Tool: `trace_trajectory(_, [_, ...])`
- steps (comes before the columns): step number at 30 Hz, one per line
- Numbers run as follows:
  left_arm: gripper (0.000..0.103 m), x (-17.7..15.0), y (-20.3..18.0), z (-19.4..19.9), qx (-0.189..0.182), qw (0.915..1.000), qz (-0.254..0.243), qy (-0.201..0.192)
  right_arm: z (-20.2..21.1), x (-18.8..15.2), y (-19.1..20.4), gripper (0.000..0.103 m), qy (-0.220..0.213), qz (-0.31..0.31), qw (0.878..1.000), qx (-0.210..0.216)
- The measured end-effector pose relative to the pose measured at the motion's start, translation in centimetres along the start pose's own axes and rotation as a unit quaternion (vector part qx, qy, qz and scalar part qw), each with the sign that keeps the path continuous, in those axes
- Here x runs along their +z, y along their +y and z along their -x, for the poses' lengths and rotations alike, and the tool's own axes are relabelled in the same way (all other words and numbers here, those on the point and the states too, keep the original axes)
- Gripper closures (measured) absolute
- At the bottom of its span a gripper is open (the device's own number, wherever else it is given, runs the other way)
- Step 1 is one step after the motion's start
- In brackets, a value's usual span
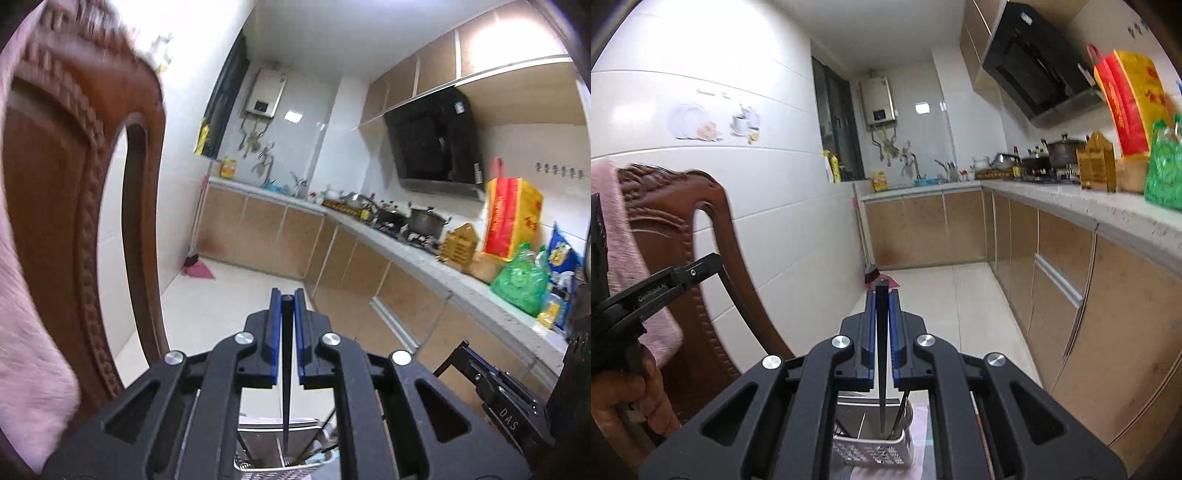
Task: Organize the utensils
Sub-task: 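Lower both chopsticks into the grey holder and open both grippers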
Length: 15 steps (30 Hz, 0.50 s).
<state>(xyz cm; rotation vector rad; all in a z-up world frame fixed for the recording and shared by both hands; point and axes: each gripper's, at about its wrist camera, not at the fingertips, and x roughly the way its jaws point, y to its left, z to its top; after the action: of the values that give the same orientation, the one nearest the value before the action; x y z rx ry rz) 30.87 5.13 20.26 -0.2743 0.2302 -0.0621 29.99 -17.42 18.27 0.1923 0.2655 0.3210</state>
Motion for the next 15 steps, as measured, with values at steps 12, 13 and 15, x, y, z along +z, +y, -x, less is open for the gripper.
trace_trajectory(12, [0.096, -10.6, 3.5, -7.6, 0.036, 0.9986, 0.027, 0.028, -8.5, -8.5, -0.6, 0.096, 0.068, -0.017, 0.998, 0.004])
trace_trajectory(13, [0.096, -11.2, 3.6, -7.8, 0.036, 0.9985, 0.025, 0.031, -8.6, -8.9, -0.5, 0.096, 0.071, -0.015, 0.997, 0.004])
trace_trajectory(15, [0.096, -12.4, 3.3, -8.3, 0.034, 0.9982, 0.018, 0.046, -8.7, -9.7, -0.6, 0.096, 0.082, -0.016, 0.996, 0.006])
